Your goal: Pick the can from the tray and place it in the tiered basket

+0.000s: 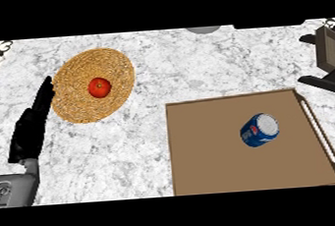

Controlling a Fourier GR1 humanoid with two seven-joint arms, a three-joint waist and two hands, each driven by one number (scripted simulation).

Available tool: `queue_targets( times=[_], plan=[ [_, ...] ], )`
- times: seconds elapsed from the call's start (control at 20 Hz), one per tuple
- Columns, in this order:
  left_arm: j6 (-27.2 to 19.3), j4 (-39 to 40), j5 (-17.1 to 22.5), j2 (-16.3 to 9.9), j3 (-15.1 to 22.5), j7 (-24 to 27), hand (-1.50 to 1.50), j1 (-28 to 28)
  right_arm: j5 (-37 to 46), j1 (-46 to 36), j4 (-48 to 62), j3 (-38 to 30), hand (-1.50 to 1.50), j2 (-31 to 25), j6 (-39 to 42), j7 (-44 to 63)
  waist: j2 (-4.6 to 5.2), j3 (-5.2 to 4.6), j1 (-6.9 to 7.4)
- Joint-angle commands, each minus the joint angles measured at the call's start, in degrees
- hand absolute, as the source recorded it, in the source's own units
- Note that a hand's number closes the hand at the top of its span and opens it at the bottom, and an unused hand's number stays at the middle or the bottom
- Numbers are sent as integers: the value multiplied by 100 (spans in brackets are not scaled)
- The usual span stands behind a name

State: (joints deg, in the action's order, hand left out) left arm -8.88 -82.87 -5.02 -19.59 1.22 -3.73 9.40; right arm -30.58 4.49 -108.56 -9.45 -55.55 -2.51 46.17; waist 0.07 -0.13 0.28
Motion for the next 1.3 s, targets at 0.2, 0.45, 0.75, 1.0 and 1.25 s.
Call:
queue_targets(
  times=[0.2, 0.45, 0.75, 1.0, 1.25],
  plan=[
    [54, 173, -120, 220, 76, 240, 0, -8, -291, -1872, 792, 652, -150, -494, 412, 1594, 28, 7, 125],
    [-9, 36, -276, 191, 57, -20, 0, 43, -286, -2217, 1094, 1303, -150, -188, 661, 2003, 22, 8, 95],
    [300, -130, -77, 16, -143, -50, 0, -41, -49, -2551, 896, 2046, -150, 157, 264, 2521, -1, 6, 67],
    [262, -82, -65, 131, -247, -53, 0, -36, 108, -2847, 1516, 2246, -150, 345, 632, 2416, 3, 9, 49],
    [345, -180, -87, 22, -429, 100, 0, -390, 110, -2357, 1311, 2075, -150, 231, 871, 2145, -11, 10, -15]
  ],
)
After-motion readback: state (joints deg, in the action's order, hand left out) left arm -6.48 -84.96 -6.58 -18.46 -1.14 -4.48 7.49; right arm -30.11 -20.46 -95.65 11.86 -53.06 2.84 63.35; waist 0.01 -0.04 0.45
